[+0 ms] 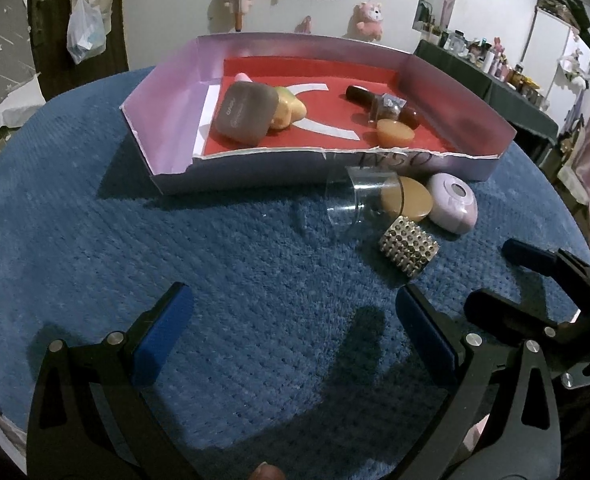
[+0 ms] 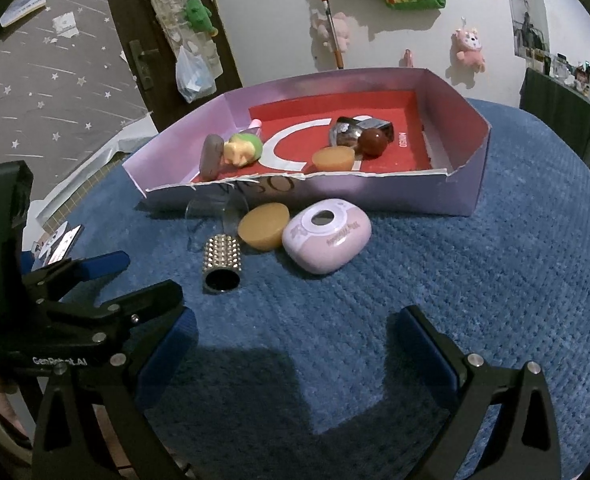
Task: Organize rigid objects
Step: 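Close the left tool on the studded metal cylinder while the right closes on the pink round case, then lift the studded cylinder with the left tool while the right carries the pink case over the box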
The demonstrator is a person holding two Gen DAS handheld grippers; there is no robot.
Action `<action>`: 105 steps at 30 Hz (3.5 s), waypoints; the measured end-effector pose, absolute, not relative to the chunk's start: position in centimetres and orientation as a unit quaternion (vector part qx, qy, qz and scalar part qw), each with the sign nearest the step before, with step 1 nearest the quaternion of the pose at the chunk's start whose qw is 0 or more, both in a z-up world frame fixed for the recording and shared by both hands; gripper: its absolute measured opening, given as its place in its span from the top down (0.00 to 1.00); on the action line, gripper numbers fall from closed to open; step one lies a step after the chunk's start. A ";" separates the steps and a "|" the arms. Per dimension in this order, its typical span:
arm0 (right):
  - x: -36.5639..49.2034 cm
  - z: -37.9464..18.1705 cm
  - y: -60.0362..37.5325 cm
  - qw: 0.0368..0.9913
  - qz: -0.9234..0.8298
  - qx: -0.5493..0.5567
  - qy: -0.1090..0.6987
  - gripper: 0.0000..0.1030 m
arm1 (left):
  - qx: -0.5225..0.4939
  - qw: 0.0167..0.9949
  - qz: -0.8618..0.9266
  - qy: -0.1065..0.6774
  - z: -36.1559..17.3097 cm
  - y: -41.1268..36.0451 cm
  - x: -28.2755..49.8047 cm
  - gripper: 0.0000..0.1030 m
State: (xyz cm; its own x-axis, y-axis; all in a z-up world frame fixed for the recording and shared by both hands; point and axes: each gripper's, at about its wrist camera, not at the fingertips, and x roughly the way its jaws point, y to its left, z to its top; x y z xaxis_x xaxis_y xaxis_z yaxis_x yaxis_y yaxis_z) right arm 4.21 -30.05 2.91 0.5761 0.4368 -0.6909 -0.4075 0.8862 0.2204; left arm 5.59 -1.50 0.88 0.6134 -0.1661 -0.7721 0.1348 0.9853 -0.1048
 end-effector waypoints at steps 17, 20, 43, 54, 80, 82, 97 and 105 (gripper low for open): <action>6.0 3.0 -33.9 0.899 0.192 0.030 0.392 0.00 | 0.000 0.893 -0.107 0.437 0.9 -4.7 6.9 0.00; 6.2 3.1 -34.6 0.901 0.185 0.035 0.391 0.00 | 0.007 0.892 -0.113 0.438 1.0 -5.8 7.4 0.00; 8.3 3.2 -31.5 0.897 0.193 0.004 0.398 0.00 | -0.020 0.898 -0.046 0.437 0.7 -0.5 7.6 0.00; 9.4 3.0 -29.5 0.892 0.186 -0.041 0.410 0.11 | -0.002 0.902 -0.053 0.428 0.7 -2.1 7.5 0.05; 6.7 3.4 -29.1 0.885 0.220 -0.034 0.409 0.43 | 0.003 0.909 -0.068 0.411 1.2 -2.5 6.5 0.65; 6.2 3.4 -29.2 0.883 0.224 -0.031 0.411 0.43 | 0.001 0.909 -0.069 0.411 1.2 -2.4 6.4 0.65; 4.1 2.9 -29.2 0.899 0.235 -0.018 0.368 0.42 | -0.005 0.913 -0.071 0.402 1.0 -2.3 5.6 0.65; 4.1 2.7 -28.5 0.906 0.230 -0.040 0.354 0.43 | -0.001 0.914 -0.071 0.400 1.1 -2.6 5.3 0.66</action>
